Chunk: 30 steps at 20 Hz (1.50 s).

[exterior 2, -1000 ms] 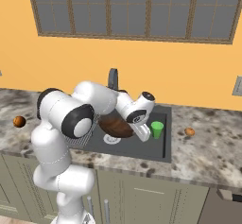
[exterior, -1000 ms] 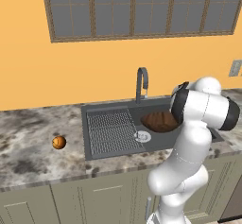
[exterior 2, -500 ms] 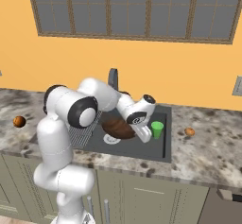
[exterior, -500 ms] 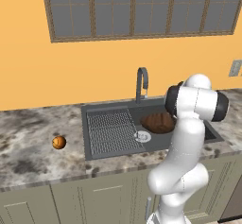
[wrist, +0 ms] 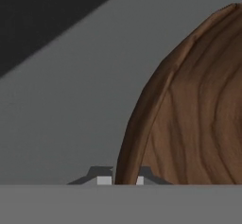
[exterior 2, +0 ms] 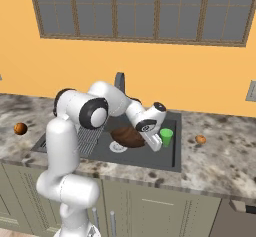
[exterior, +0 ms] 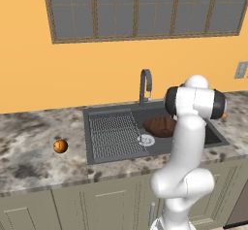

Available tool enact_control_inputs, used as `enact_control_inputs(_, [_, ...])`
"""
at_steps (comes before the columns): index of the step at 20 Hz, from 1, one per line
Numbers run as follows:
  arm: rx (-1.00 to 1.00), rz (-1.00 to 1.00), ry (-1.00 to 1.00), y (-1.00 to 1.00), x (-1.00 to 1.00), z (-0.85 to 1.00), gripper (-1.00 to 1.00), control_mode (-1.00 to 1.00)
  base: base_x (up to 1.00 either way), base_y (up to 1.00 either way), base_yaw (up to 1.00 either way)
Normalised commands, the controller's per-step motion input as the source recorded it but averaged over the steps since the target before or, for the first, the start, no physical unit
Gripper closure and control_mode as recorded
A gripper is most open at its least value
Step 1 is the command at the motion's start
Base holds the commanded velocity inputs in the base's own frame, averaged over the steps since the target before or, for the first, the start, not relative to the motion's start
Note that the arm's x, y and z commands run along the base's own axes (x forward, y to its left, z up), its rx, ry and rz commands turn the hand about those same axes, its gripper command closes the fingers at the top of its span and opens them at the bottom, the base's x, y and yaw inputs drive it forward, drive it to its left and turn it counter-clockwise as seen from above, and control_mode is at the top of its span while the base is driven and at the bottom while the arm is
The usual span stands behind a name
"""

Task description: Remove the orange and tangerine from the sink. Then move the bowl and cup from the counter to the sink for washing.

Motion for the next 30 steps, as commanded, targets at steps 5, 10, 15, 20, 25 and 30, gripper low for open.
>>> enact_control_inputs(5, [0.0, 0.07, 0.0, -0.01, 0.25, -0.19, 1.0, -1.0, 0.0, 0.0, 0.0])
enact_control_inputs(10, [0.0, 0.09, 0.0, 0.0, 0.26, -0.2, 1.0, -1.0, 0.0, 0.0, 0.0])
enact_control_inputs(15, [0.0, 0.06, 0.0, 0.0, 0.25, -0.19, 1.0, -1.0, 0.0, 0.0, 0.0])
enact_control_inputs(20, [0.0, 0.03, 0.0, -0.02, 0.21, -0.21, 1.0, -1.0, 0.0, 0.0, 0.0])
enact_control_inputs(25, [0.0, 0.0, 0.0, 0.01, 0.17, -0.18, 1.0, -1.0, 0.0, 0.0, 0.0])
enact_control_inputs(30, [0.0, 0.0, 0.0, 0.1, 0.17, -0.13, 1.0, -1.0, 0.0, 0.0, 0.0])
